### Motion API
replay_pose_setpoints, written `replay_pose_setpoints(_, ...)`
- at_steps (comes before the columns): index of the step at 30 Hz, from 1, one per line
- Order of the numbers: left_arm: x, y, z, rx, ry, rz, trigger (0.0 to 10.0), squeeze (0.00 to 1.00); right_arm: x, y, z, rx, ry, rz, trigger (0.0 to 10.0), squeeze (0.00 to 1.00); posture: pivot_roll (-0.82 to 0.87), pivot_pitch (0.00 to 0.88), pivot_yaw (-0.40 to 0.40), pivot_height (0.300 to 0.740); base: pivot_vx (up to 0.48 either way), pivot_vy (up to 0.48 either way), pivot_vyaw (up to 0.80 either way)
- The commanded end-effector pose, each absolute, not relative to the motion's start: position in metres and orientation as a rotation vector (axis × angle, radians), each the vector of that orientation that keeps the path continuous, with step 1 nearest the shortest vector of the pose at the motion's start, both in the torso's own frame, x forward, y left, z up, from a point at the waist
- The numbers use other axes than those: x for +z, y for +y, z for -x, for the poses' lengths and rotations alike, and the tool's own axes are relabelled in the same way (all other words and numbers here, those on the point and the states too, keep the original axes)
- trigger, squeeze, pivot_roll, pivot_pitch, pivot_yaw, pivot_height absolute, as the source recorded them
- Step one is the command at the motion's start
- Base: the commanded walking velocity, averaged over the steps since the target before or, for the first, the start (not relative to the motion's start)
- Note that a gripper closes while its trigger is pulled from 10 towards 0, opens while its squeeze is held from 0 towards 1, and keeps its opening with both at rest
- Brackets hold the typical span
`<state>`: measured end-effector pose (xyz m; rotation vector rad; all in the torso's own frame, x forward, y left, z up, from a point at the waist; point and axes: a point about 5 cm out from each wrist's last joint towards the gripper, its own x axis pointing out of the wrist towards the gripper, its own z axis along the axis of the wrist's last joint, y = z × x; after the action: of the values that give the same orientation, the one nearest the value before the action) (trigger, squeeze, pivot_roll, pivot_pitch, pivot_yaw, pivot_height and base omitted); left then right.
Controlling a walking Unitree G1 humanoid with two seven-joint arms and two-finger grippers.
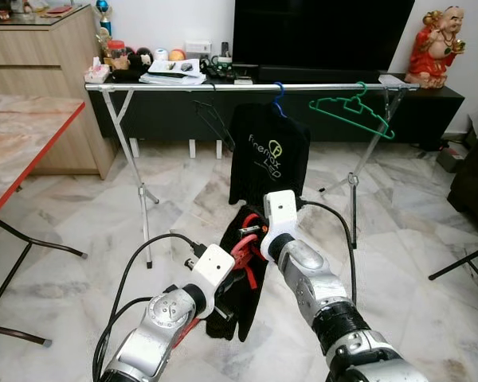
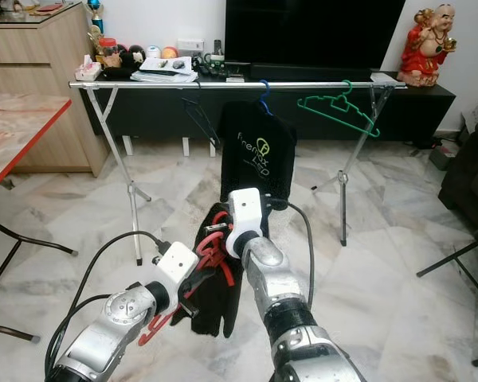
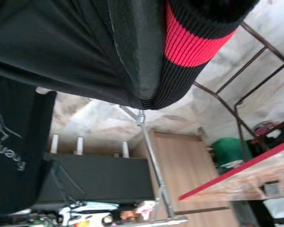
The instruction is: Hang hanger
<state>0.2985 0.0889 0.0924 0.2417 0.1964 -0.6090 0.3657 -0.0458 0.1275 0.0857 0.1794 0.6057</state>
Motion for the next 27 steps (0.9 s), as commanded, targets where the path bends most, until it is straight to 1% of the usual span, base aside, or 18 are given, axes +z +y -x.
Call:
replay_pose_setpoints(1,0.105,0.096,-0.310,-0.534,0.154,-0.218,10.0,0.00,0.120,-0.030,-0.355,0.714,0.207,-0.066,10.0,0.00,0.05,0.000,-0.070,0.740,0.000,0.000,0.00)
replay_pose_setpoints(6,0.102,0.097,-0.311,-0.520,0.168,-0.221,10.0,0.00,0.120,-0.049,-0.358,0.625,0.197,-0.074,10.0,0.00,0.04,0.000,-0.068,0.740,0.000,0.000,0.00)
replay_pose_setpoints(11,0.104,0.104,-0.315,-0.454,0.163,-0.215,10.0,0.00,0.118,-0.084,-0.367,0.421,0.205,-0.073,10.0,0.00,0.04,0.000,-0.067,0.740,0.000,0.000,0.00)
replay_pose_setpoints(12,0.104,0.104,-0.315,-0.454,0.163,-0.215,10.0,0.00,0.118,-0.084,-0.367,0.421,0.205,-0.073,10.0,0.00,0.04,0.000,-0.067,0.740,0.000,0.000,0.00)
replay_pose_setpoints(13,0.103,0.106,-0.316,-0.442,0.165,-0.210,10.0,0.00,0.119,-0.096,-0.370,0.342,0.207,-0.075,10.0,0.00,0.04,0.000,-0.067,0.740,0.000,0.000,0.00)
replay_pose_setpoints(15,0.103,0.106,-0.316,-0.442,0.165,-0.210,10.0,0.00,0.119,-0.096,-0.370,0.342,0.207,-0.075,10.0,0.00,0.04,0.000,-0.067,0.740,0.000,0.000,0.00)
replay_pose_setpoints(18,0.103,0.106,-0.317,-0.440,0.169,-0.209,10.0,0.00,0.119,-0.107,-0.371,0.285,0.209,-0.079,10.0,0.00,0.04,0.000,-0.065,0.740,0.000,0.000,0.00)
replay_pose_setpoints(19,0.103,0.106,-0.317,-0.440,0.169,-0.209,10.0,0.00,0.119,-0.107,-0.371,0.285,0.209,-0.079,10.0,0.00,0.04,0.000,-0.065,0.740,0.000,0.000,0.00)
replay_pose_setpoints(22,0.101,0.106,-0.316,-0.442,0.176,-0.211,10.0,0.00,0.118,-0.108,-0.371,0.293,0.213,-0.074,10.0,0.00,0.04,0.000,-0.065,0.740,0.000,0.000,0.00)
replay_pose_setpoints(27,0.099,0.106,-0.316,-0.440,0.189,-0.212,10.0,0.00,0.115,-0.104,-0.366,0.375,0.226,-0.101,10.0,0.00,0.04,0.000,-0.063,0.740,0.000,0.000,0.00)
